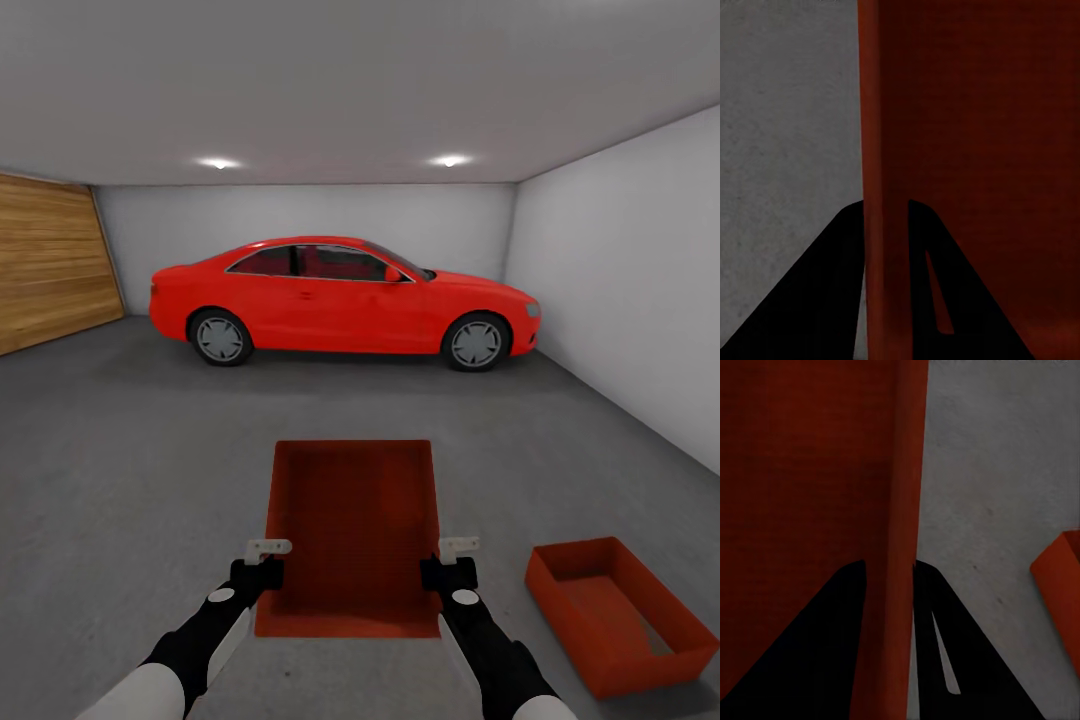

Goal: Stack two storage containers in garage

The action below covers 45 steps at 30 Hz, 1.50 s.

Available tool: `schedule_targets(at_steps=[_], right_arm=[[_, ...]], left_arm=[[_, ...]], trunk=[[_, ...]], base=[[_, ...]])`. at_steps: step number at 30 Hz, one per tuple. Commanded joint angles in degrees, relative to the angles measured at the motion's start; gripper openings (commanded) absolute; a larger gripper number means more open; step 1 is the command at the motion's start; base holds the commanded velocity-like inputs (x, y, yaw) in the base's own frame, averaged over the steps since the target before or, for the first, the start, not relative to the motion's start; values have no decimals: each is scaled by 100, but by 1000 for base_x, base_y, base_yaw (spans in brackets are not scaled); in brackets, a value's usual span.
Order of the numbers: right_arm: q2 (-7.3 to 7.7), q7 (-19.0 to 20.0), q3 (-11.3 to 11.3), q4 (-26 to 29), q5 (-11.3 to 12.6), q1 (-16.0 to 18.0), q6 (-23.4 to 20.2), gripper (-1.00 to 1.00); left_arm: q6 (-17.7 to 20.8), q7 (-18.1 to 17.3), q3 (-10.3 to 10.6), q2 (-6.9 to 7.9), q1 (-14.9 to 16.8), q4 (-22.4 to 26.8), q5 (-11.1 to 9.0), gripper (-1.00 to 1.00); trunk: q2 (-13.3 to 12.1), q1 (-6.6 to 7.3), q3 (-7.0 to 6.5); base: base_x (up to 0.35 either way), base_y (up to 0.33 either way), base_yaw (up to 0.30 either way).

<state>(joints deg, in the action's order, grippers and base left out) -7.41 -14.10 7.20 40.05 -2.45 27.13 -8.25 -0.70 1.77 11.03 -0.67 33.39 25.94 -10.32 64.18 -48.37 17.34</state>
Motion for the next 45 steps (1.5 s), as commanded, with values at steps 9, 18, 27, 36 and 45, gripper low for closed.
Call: schedule_targets(at_steps=[9,18,27,36,45], right_arm=[[-155,17,291,161,-81,3,-28,-100],[-155,15,291,161,-80,3,-28,-100],[-155,14,291,161,-83,3,-28,-100],[-155,13,291,161,-83,3,-28,-100],[-155,18,291,161,-80,3,-28,-100]], left_arm=[[-9,-46,215,-3,1,-28,-76,-100],[-9,-45,215,-3,1,-28,-76,-100],[-9,-45,215,-3,1,-28,-76,-100],[-9,-45,215,-3,1,-28,-76,-100],[-11,-46,215,-3,1,-28,-76,-100]], trunk=[[4,-4,7],[4,-4,7],[4,-4,7],[4,-4,7],[4,-4,7]], base=[[333,0,0],[334,0,0],[334,0,0],[334,0,0],[305,0,0]])
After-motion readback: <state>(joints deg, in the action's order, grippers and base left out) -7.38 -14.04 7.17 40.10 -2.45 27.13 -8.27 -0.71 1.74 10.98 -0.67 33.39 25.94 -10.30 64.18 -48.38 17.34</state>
